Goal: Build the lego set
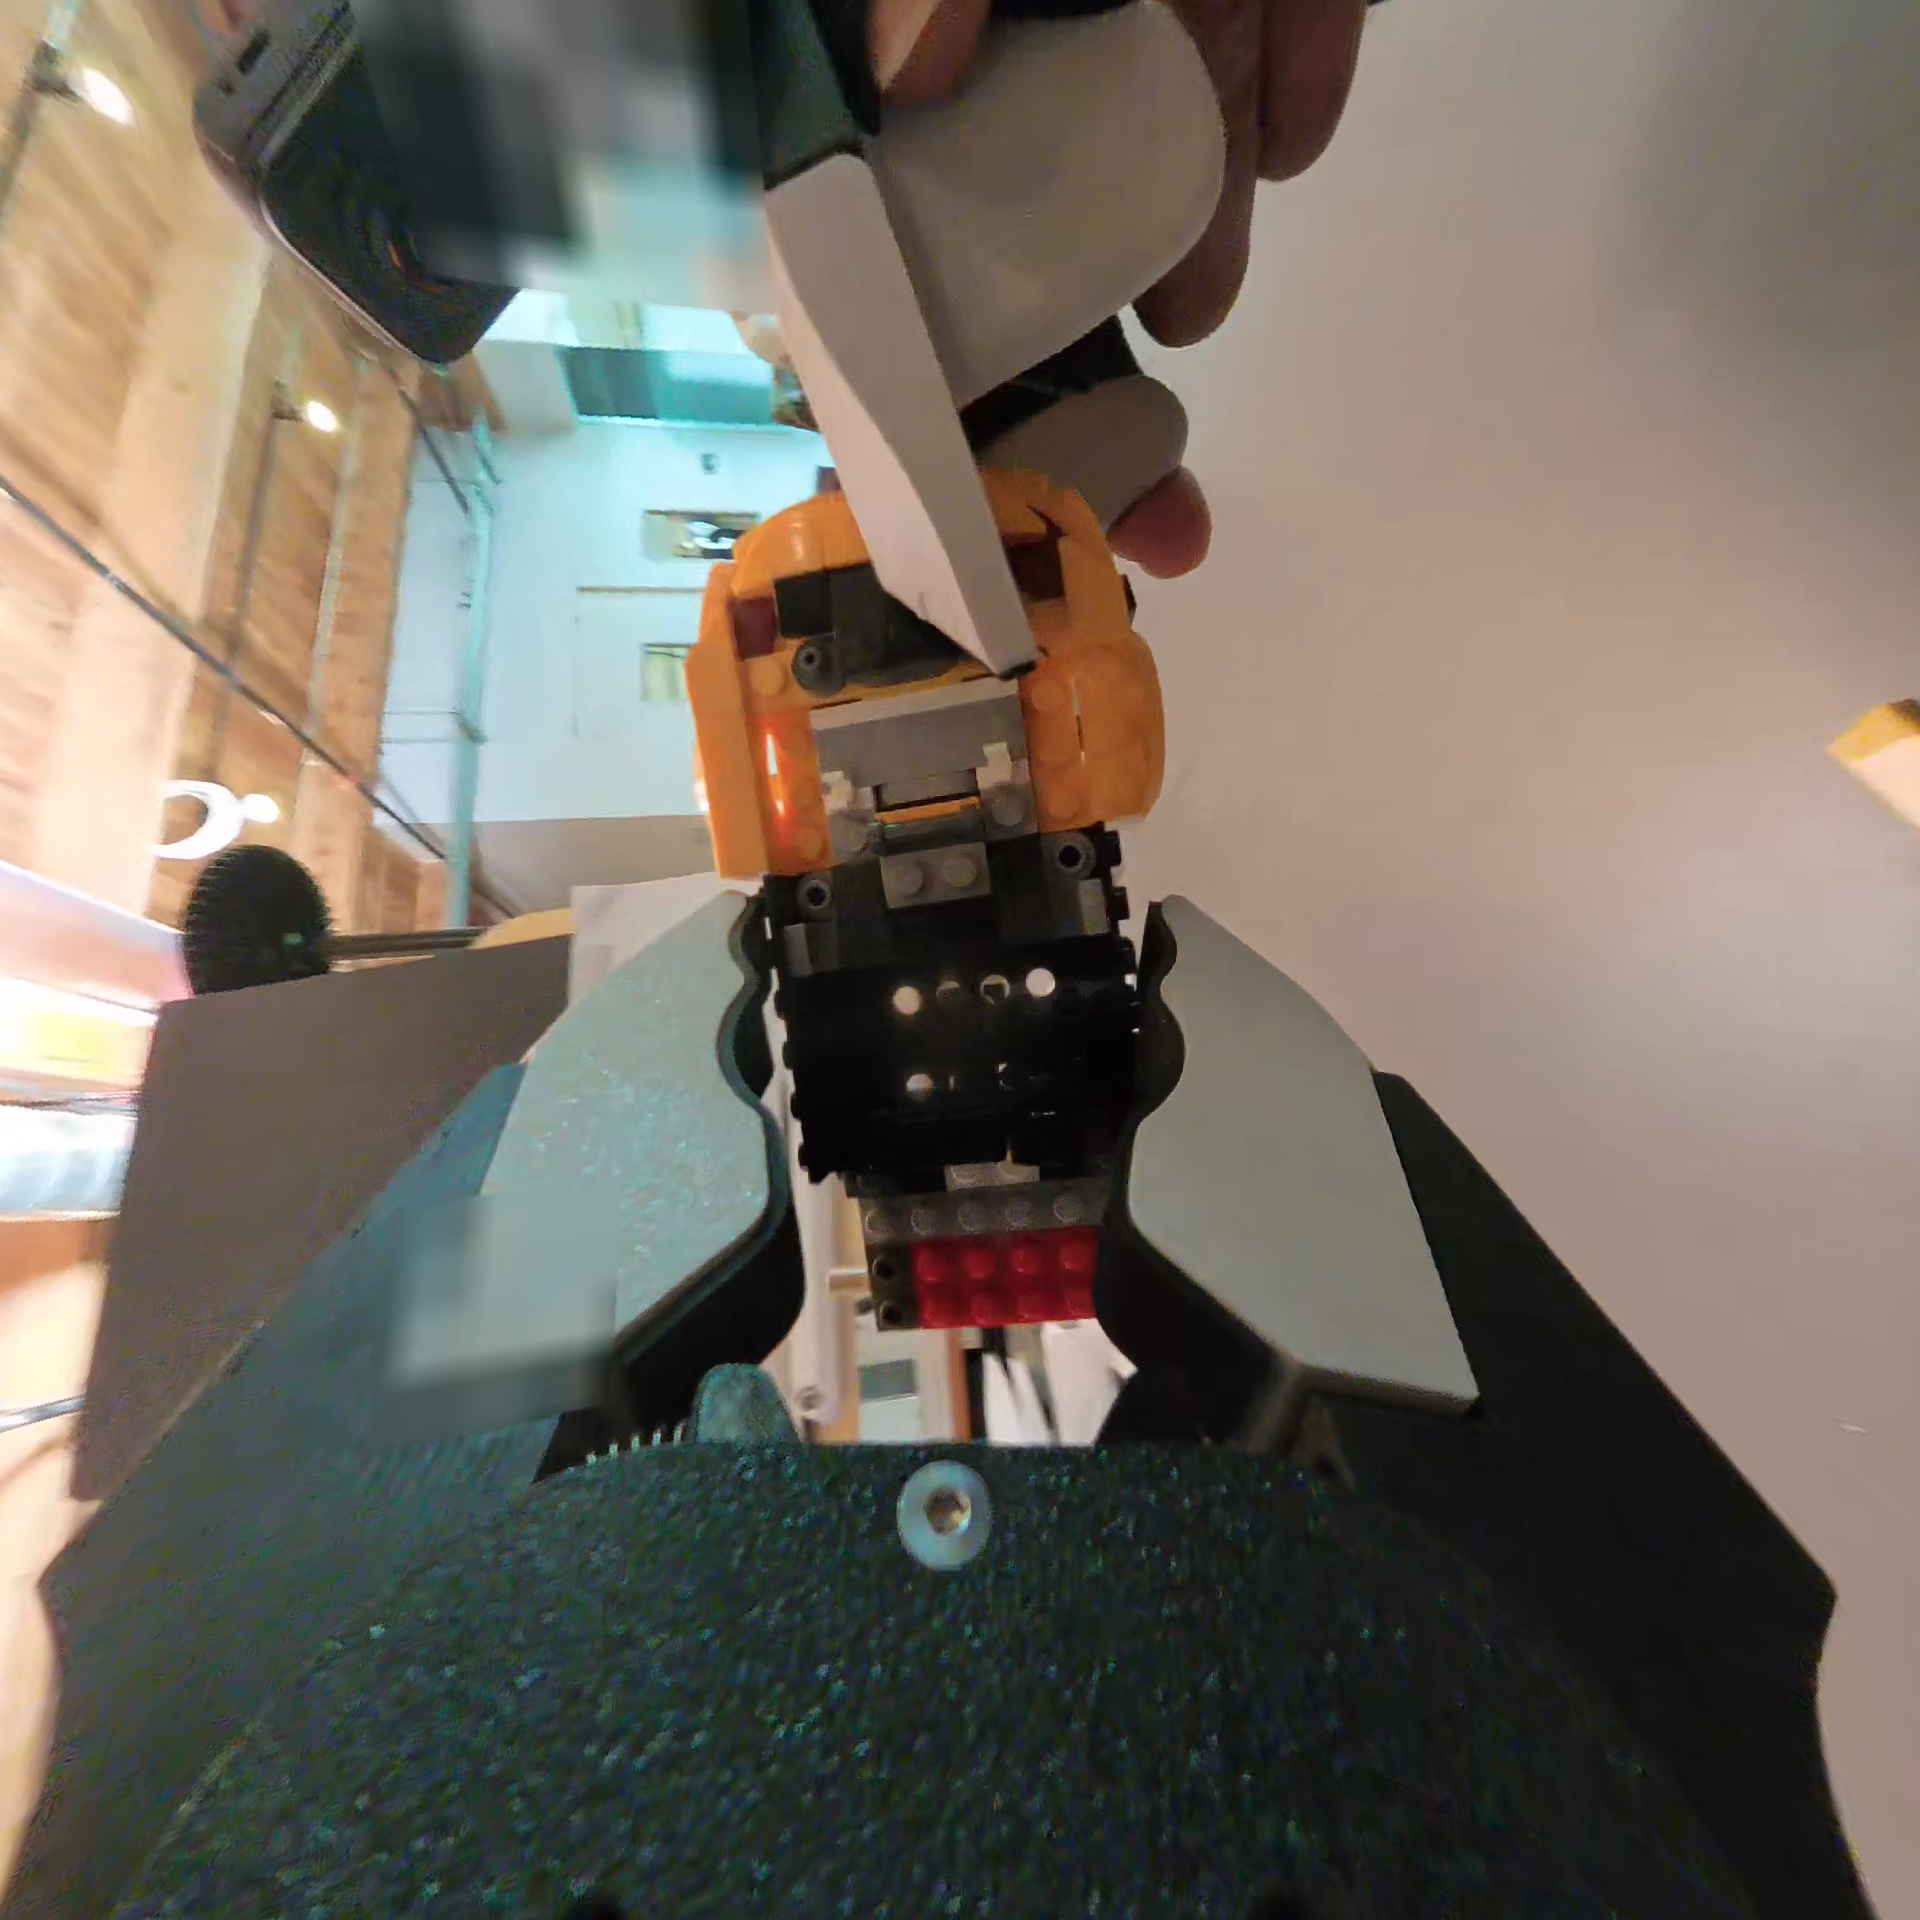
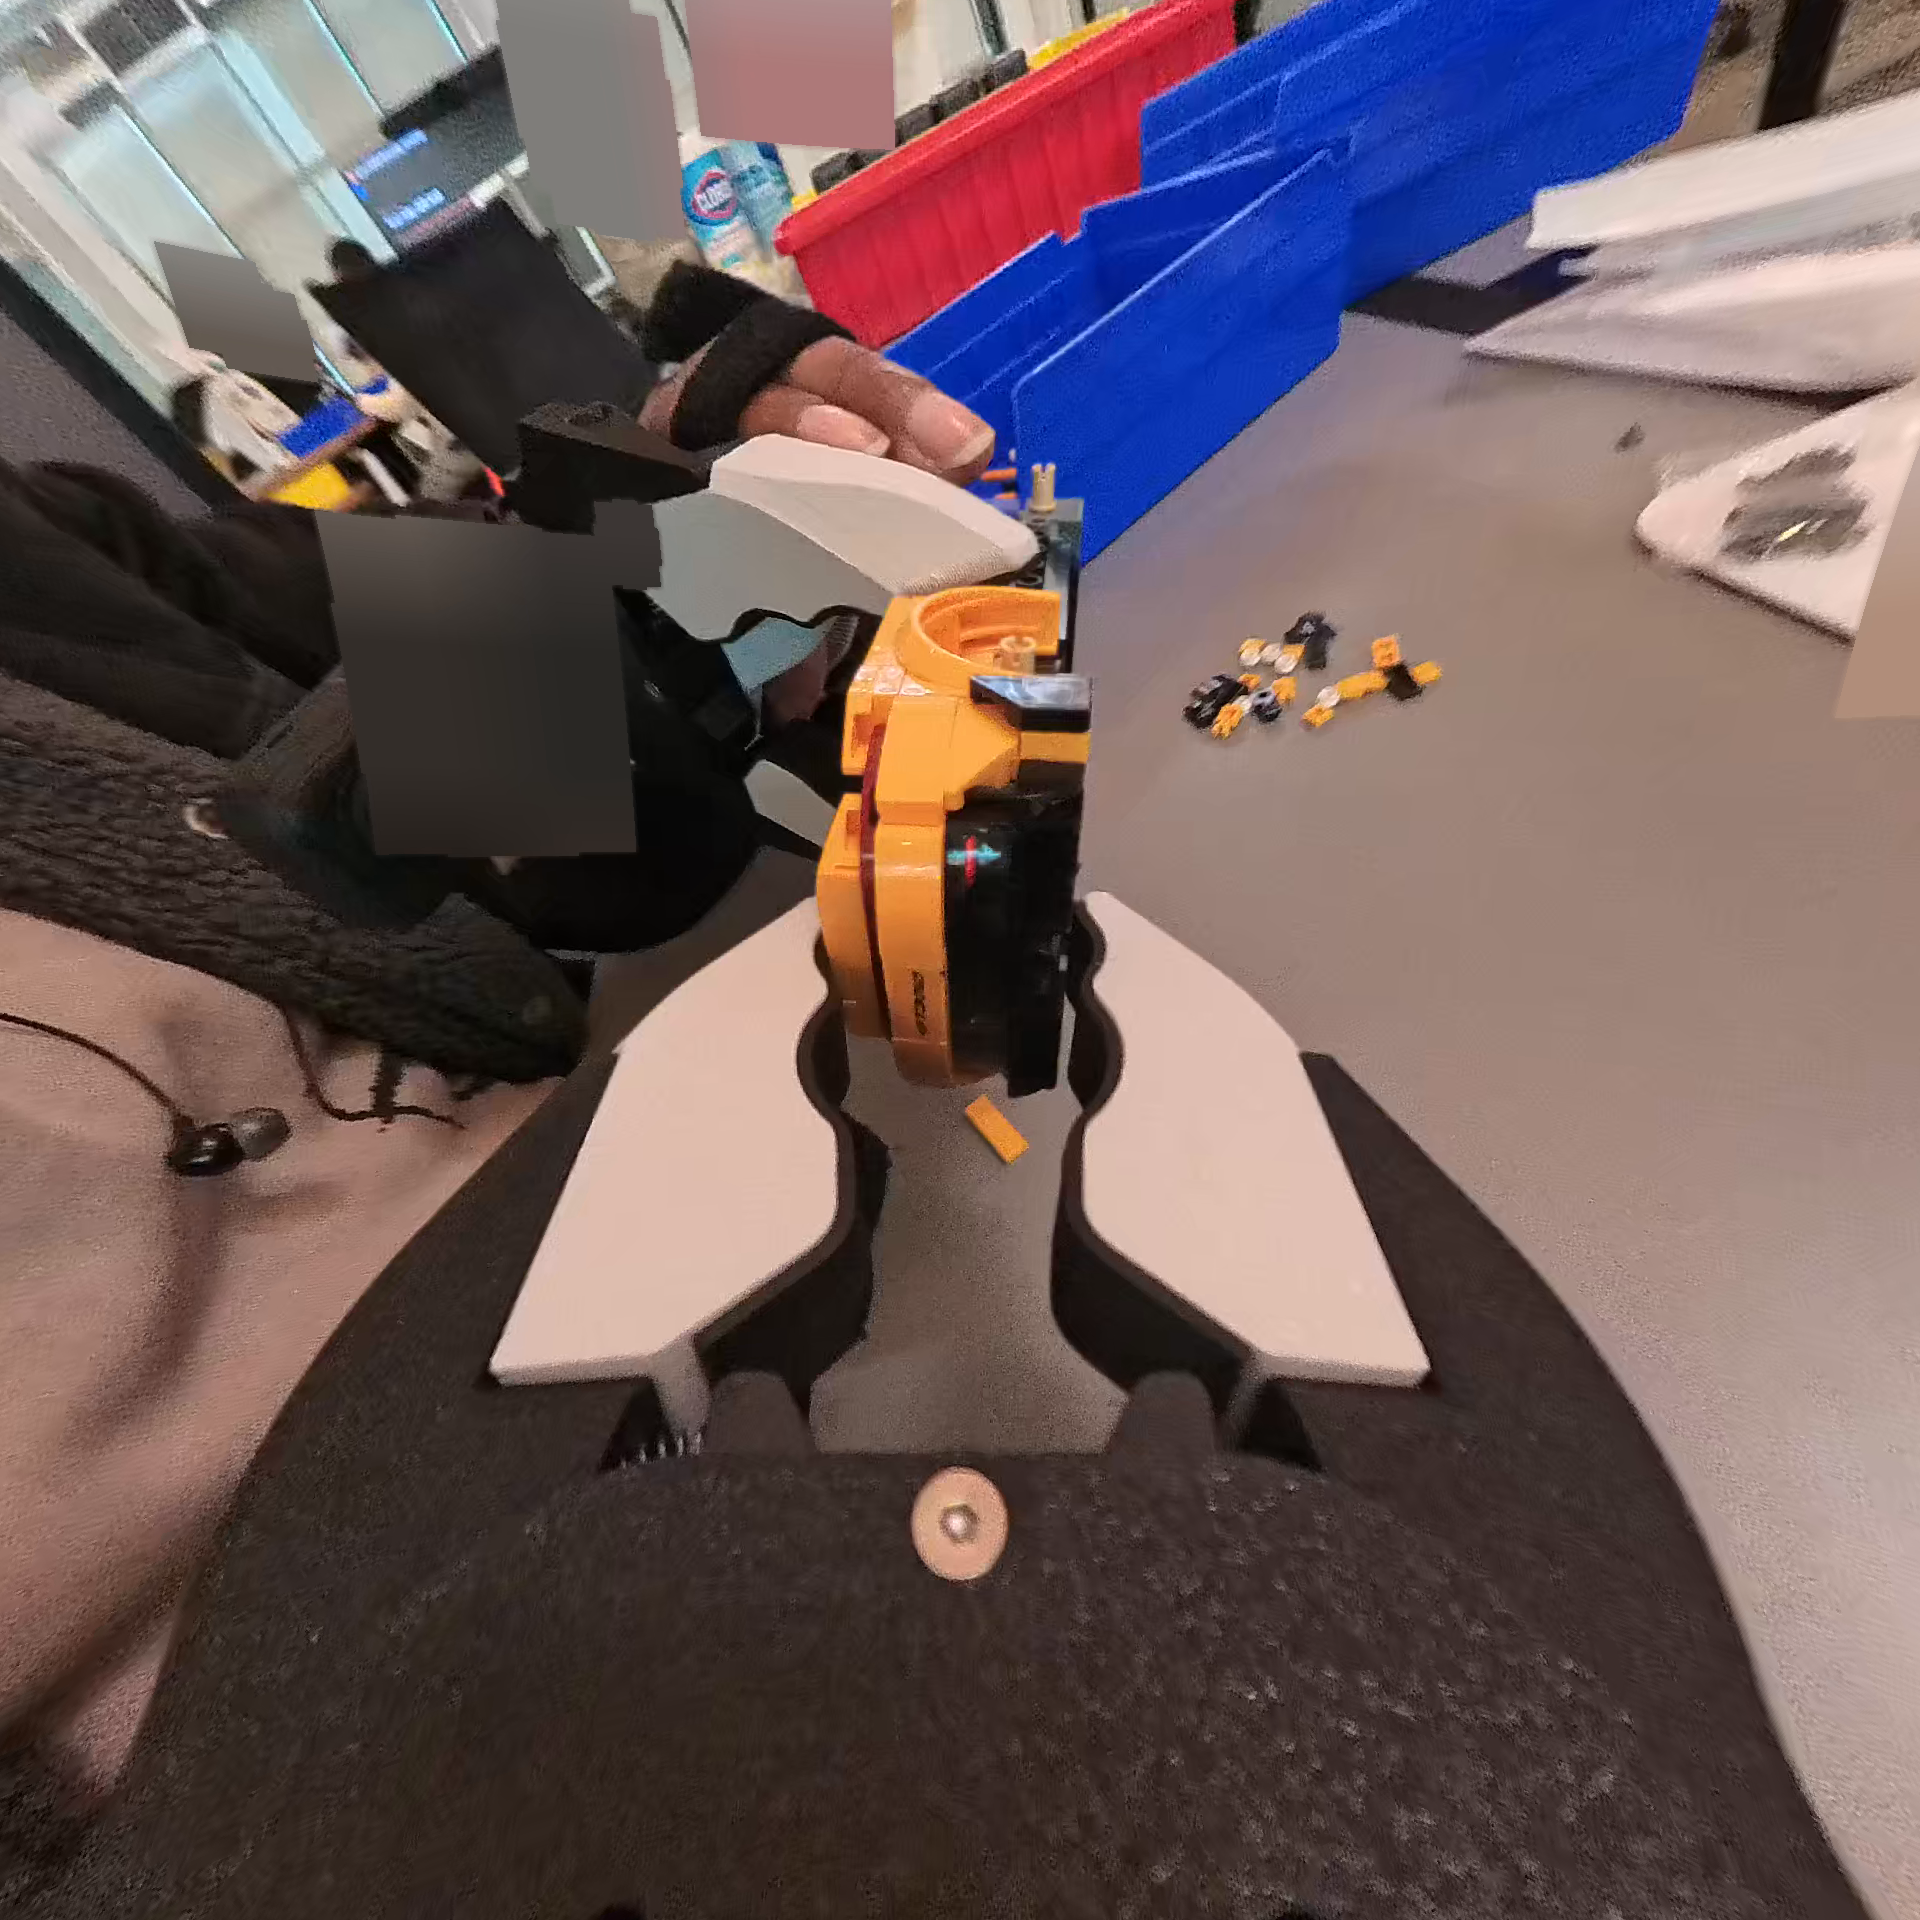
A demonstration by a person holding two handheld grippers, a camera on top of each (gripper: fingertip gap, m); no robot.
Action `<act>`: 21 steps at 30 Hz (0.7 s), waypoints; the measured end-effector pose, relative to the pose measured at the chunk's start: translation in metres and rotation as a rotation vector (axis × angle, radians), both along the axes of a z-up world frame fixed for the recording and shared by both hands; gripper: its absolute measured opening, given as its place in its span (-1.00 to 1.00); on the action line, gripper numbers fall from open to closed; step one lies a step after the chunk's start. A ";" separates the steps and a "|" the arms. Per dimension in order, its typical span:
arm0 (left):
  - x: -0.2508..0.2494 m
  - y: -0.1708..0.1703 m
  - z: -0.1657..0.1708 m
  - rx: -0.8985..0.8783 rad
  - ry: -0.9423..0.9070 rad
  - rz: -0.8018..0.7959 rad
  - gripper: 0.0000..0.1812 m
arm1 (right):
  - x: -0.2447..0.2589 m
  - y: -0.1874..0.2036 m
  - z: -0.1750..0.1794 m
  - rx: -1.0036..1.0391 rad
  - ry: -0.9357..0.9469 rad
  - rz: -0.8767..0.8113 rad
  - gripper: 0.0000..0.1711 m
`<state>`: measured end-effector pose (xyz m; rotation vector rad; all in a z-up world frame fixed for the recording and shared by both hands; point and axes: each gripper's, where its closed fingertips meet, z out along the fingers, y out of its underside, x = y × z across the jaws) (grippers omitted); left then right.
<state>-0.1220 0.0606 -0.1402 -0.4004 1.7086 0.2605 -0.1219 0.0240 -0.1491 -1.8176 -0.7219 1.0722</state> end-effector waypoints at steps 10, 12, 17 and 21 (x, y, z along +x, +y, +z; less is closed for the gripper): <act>-0.006 -0.008 -0.025 -0.333 0.095 0.058 -0.27 | -0.003 -0.010 -0.012 -0.292 0.187 0.139 -0.51; -0.008 -0.011 -0.030 -0.377 0.115 0.068 -0.27 | -0.004 -0.013 -0.016 -0.332 0.213 0.173 -0.51; -0.012 -0.015 -0.037 -0.412 0.124 0.089 -0.25 | -0.006 -0.019 -0.024 -0.368 0.237 0.238 -0.50; -0.014 -0.015 -0.040 -0.453 0.137 0.123 -0.14 | -0.009 -0.022 -0.028 -0.353 0.217 0.258 -0.50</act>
